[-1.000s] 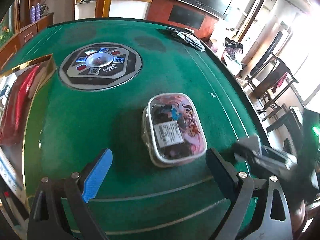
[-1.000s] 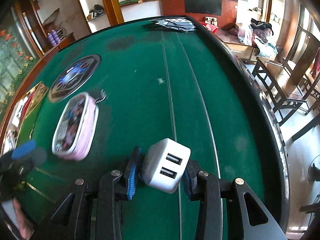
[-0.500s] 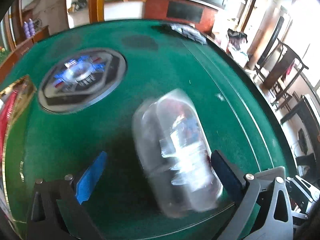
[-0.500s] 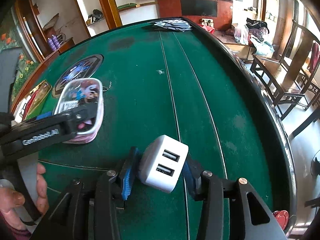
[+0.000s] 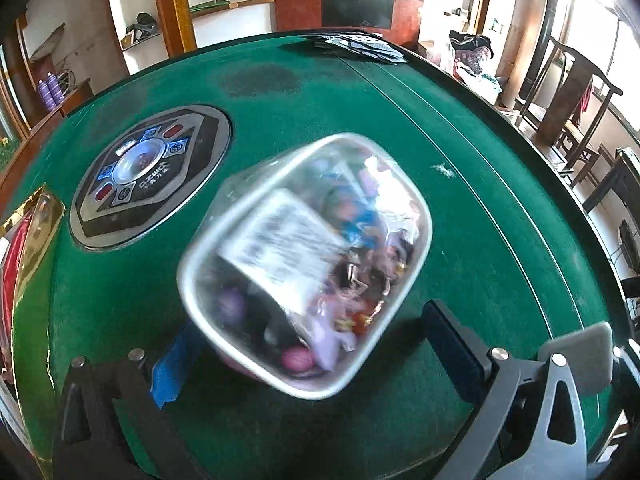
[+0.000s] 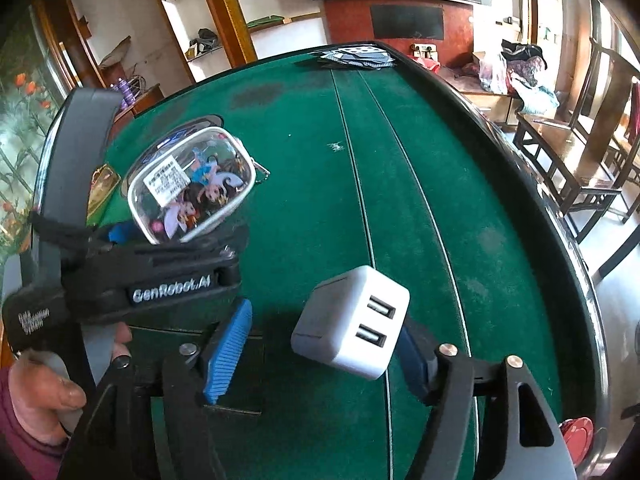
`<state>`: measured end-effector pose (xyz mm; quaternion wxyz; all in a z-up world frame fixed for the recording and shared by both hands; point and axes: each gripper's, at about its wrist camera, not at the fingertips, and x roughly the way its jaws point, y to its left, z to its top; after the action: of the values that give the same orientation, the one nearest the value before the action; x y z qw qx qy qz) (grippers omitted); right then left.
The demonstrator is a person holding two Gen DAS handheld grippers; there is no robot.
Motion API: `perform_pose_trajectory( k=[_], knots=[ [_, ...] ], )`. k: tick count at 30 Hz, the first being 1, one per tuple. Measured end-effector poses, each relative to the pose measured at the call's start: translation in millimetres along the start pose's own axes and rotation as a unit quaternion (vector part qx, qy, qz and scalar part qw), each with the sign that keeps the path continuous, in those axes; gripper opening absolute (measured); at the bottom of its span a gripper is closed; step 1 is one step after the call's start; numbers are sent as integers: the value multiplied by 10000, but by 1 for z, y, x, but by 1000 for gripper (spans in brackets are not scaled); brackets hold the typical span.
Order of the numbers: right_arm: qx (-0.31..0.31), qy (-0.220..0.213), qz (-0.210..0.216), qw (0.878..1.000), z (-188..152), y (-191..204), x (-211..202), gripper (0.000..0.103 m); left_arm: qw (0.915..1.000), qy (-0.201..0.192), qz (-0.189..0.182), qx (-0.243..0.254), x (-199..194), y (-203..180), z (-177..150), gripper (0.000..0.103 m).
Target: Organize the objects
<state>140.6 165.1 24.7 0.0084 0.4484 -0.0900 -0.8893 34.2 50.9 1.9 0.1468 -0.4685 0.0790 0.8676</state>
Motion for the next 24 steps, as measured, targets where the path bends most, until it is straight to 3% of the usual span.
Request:
perform_pose_trajectory(
  k=[8,9,12,13,15,18,22,24],
  knots=[
    [-43,26,163,9999,-3,-3,-3,84,9999,-84,-31,55,8,-3,7,102],
    [-26,20,215,9998,-4,-4,-4,85,9999,-68,-53,81,6,-2,5,97],
    [62,-6,507,9987,-8,-12,-8,87,9999,-26,-64,140,-3,-2,3,64],
    [79,-10,550,9985,-9,-14,-9,87,9997,16,-102,222,-6,-4,2,61],
    [105,-2,499,9987,-9,-18,-9,87,9994,74,-162,297,-6,-6,2,61],
    [178,10,453,9988,-7,-20,-9,87,9992,25,-319,220,-7,-2,7,76],
    [243,32,493,9985,-5,-21,-9,87,9987,-380,-296,146,-20,4,17,92],
    [230,41,499,9985,-4,-21,-8,87,9980,-521,-262,233,-25,4,24,93]
  ],
)
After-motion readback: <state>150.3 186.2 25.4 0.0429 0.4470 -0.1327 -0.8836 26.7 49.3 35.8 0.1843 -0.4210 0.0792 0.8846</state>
